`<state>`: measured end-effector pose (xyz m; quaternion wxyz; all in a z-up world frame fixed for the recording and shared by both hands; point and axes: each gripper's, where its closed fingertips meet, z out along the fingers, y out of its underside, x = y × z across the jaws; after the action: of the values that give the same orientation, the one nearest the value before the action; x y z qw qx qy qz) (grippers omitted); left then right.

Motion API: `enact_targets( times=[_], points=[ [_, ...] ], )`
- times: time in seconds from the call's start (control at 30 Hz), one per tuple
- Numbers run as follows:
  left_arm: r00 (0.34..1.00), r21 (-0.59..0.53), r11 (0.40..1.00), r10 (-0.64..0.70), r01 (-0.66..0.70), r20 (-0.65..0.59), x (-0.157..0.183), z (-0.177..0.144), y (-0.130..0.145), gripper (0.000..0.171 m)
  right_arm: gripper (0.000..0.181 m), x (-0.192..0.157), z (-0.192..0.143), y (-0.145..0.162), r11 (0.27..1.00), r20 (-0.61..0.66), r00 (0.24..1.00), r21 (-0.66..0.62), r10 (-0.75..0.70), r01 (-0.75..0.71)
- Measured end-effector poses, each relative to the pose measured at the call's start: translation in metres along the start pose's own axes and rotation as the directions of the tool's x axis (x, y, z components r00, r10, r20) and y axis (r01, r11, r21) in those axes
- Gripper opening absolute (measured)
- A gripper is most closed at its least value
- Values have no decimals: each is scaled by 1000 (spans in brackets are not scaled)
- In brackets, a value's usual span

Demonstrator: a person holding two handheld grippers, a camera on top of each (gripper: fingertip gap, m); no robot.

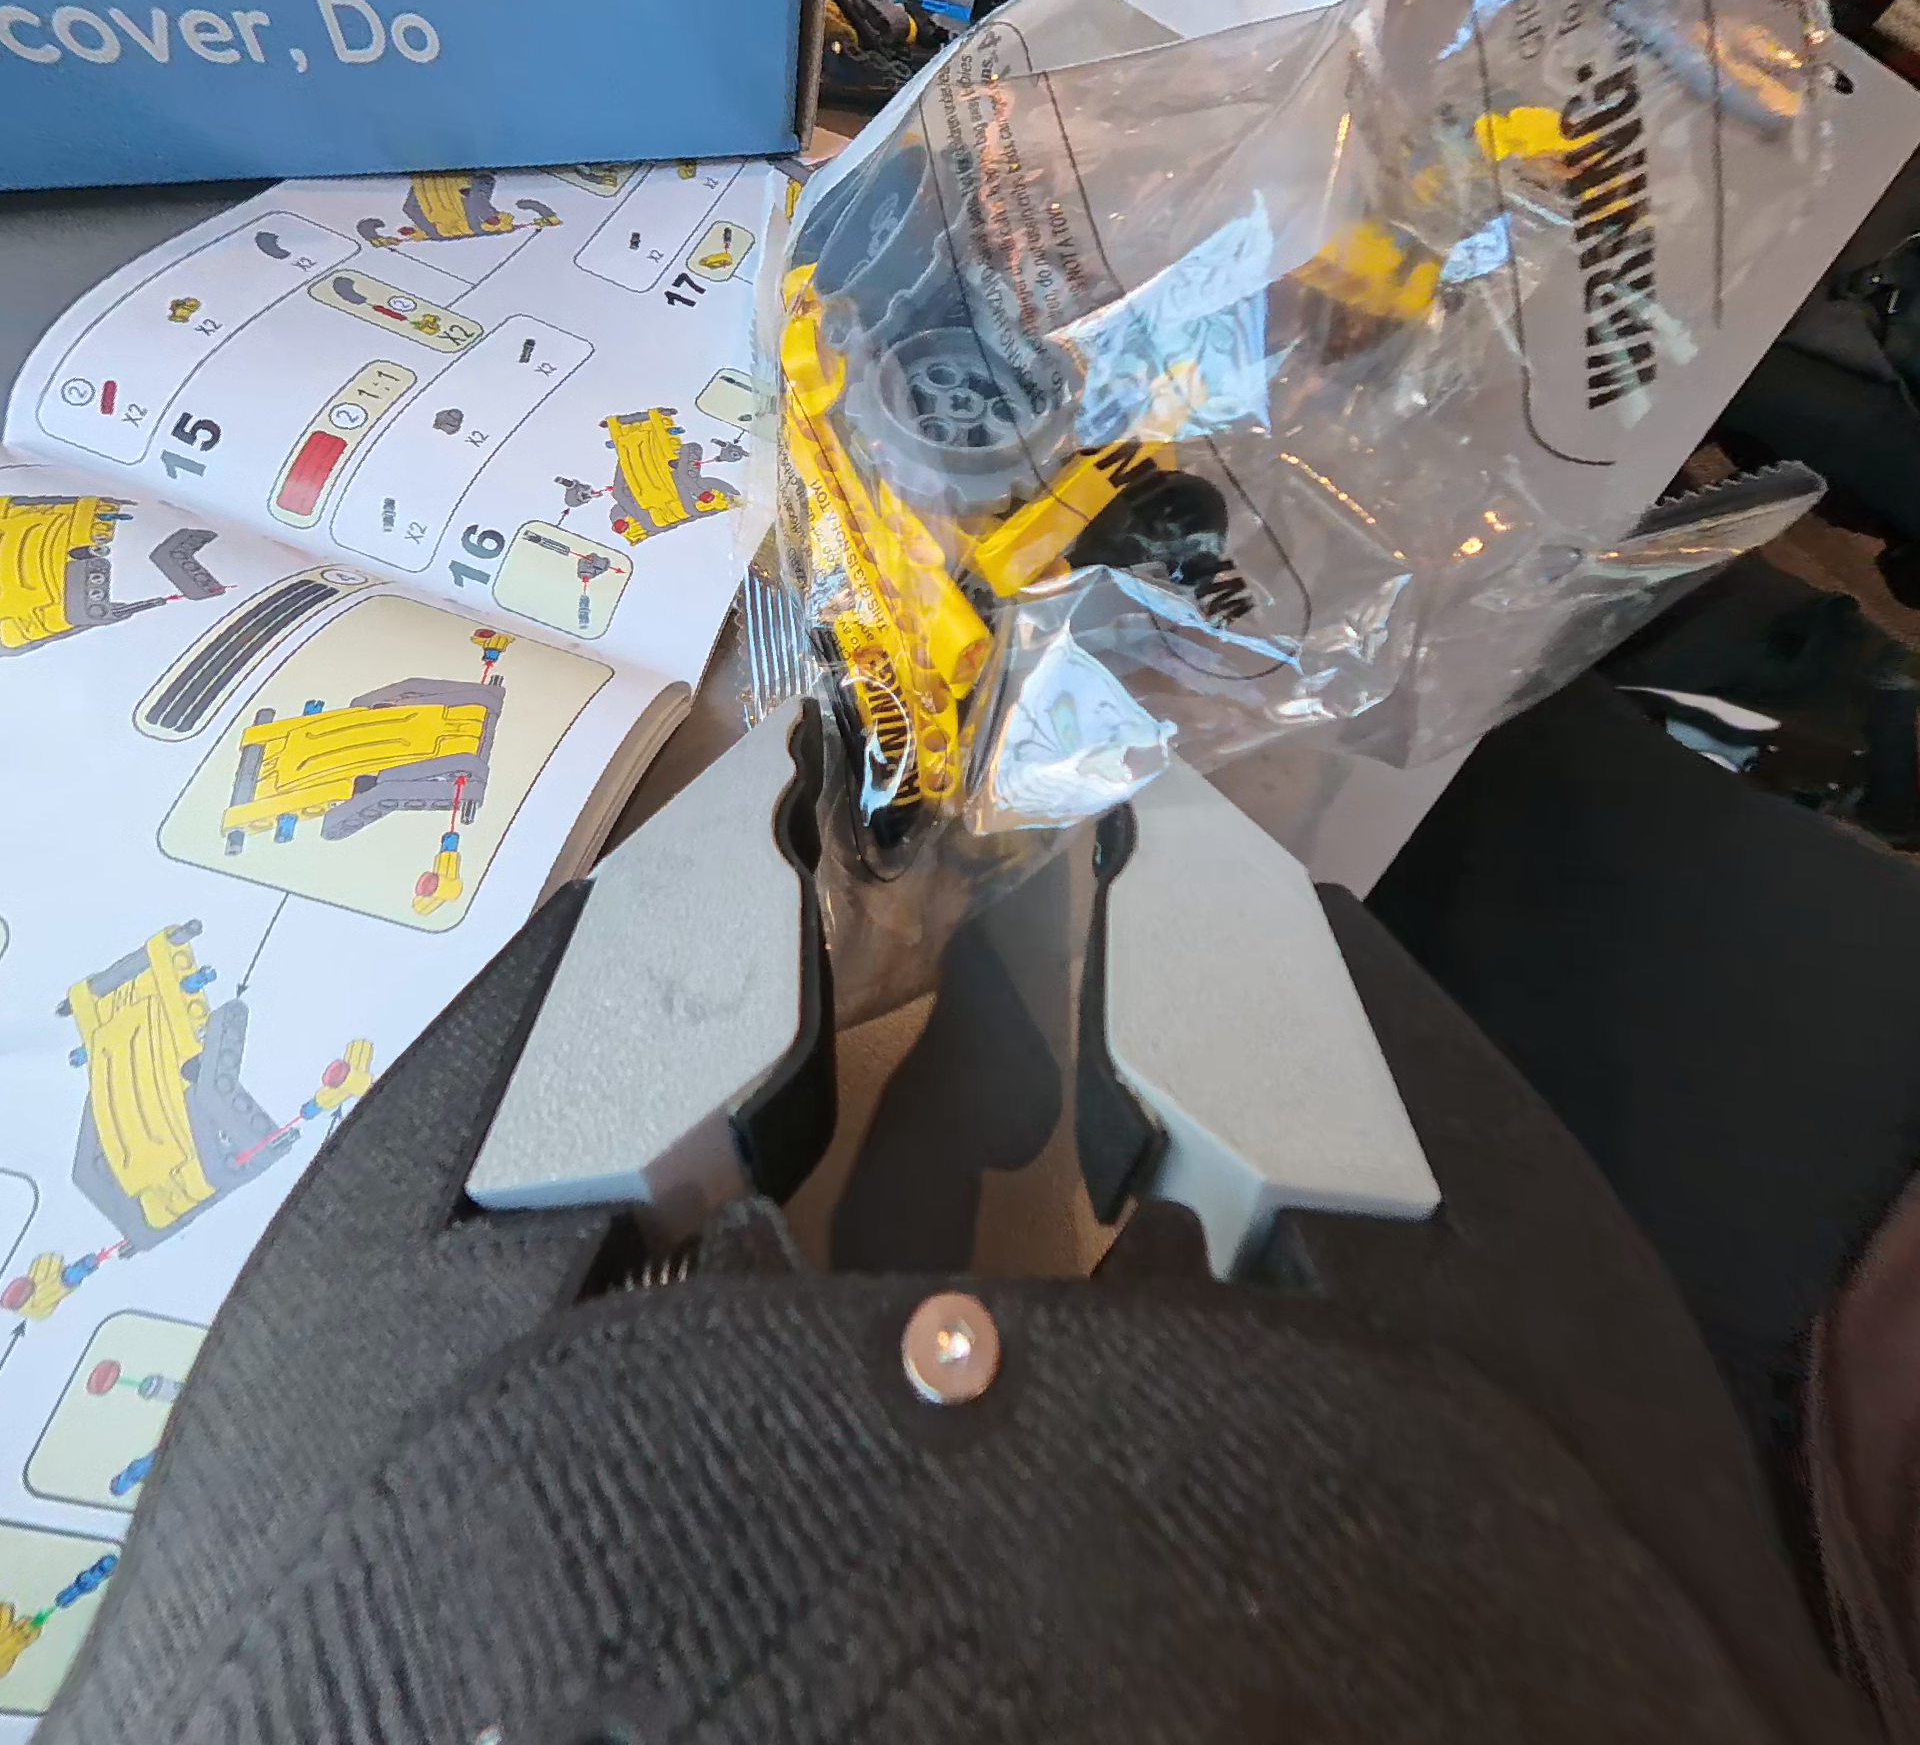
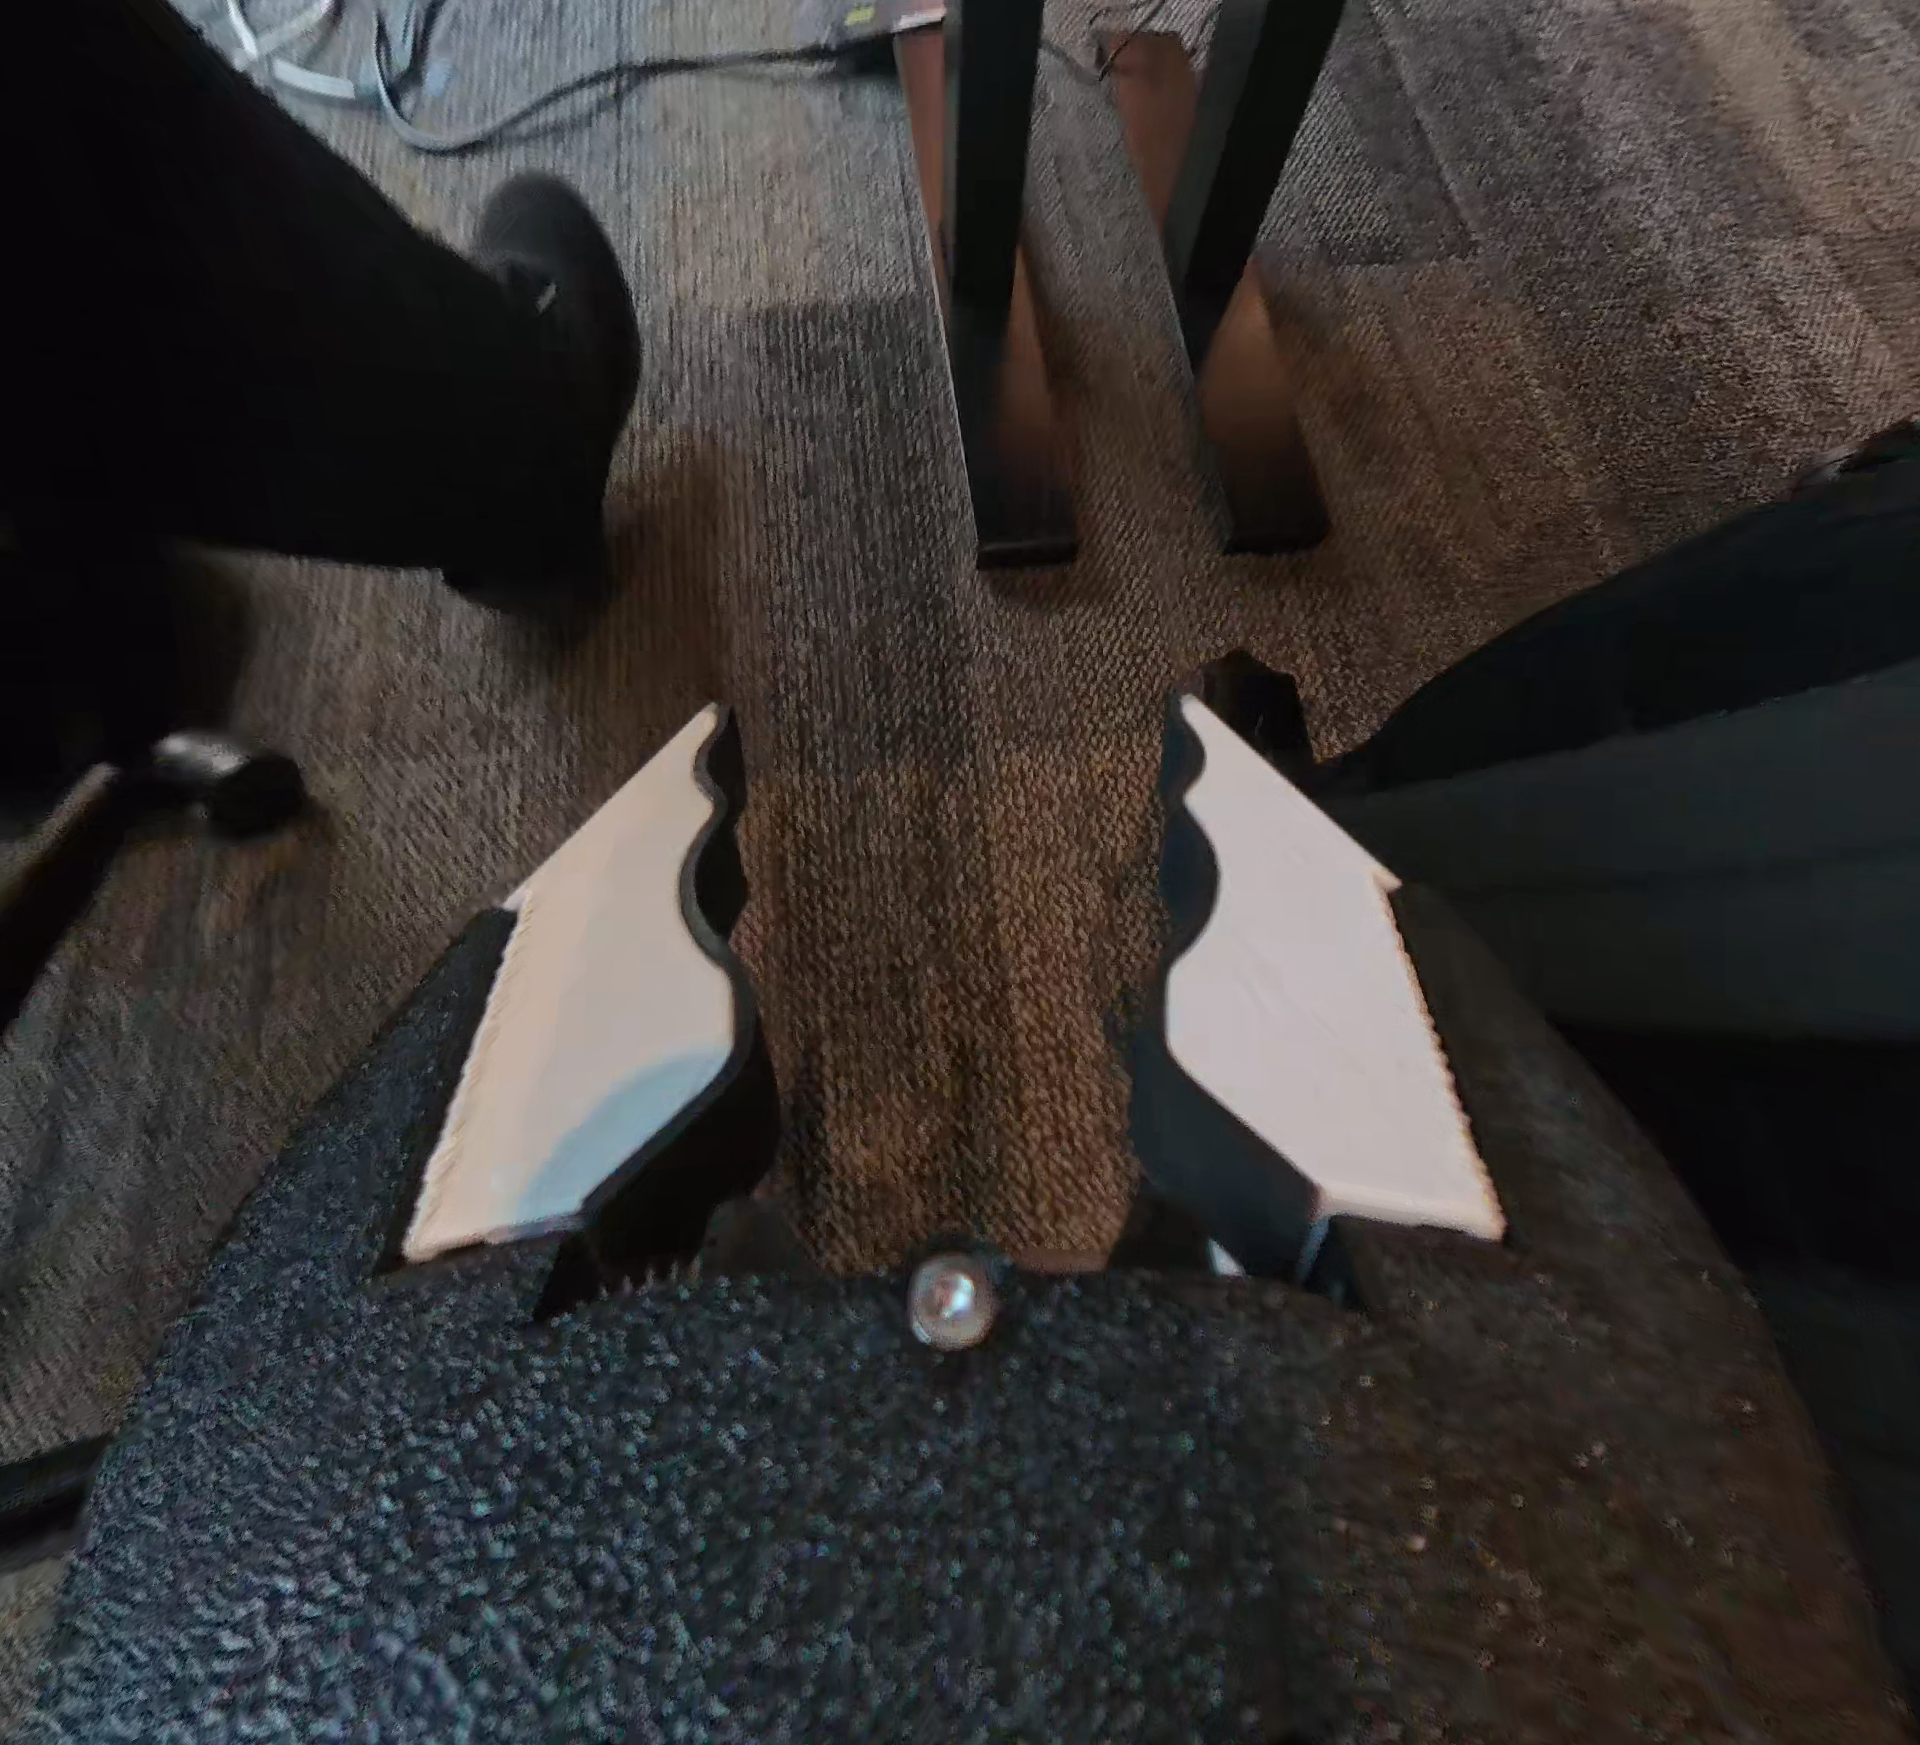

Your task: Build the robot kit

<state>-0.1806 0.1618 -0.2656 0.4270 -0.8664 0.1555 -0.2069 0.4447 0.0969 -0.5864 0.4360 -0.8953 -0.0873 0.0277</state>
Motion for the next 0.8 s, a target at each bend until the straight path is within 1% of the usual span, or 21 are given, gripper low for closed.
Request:
enact_targets(
  times=[0.1,0.2,0.3,0.4,0.47,0.53,0.63,0.7,0.8],
  points=[
    [1000,1,1000,-1,1,0,0,0,0,48,78,-12,1,28,996,3,997,-45,-80,80],
    [1000,5,1000,-22,22,-5,-1,1,-2,48,70,-36,12,67,989,94,993,-123,-65,77],
    [999,0,1000,-31,31,-22,1,4,-3,48,70,-61,29,98,961,196,976,-235,-99,145],
    [999,2,999,-38,38,-29,2,5,-5,47,69,-86,53,122,918,298,952,-356,-65,174],
    [999,6,999,-36,37,-26,1,5,-5,48,61,-101,74,145,878,335,941,-439,-36,190],
    [1000,6,1000,-26,26,-17,1,5,-4,47,61,-117,95,176,836,340,940,-524,32,161],
    [1000,2,1000,-16,16,-25,3,5,-4,48,63,-138,113,228,751,280,946,-657,161,66],
    [999,5,1000,-19,19,-32,4,5,-4,49,59,-144,121,251,723,251,956,-687,150,66],
    [1000,10,1000,0,0,-17,4,5,-4,48,58,-145,136,276,685,222,967,-724,125,78]
  ],
)
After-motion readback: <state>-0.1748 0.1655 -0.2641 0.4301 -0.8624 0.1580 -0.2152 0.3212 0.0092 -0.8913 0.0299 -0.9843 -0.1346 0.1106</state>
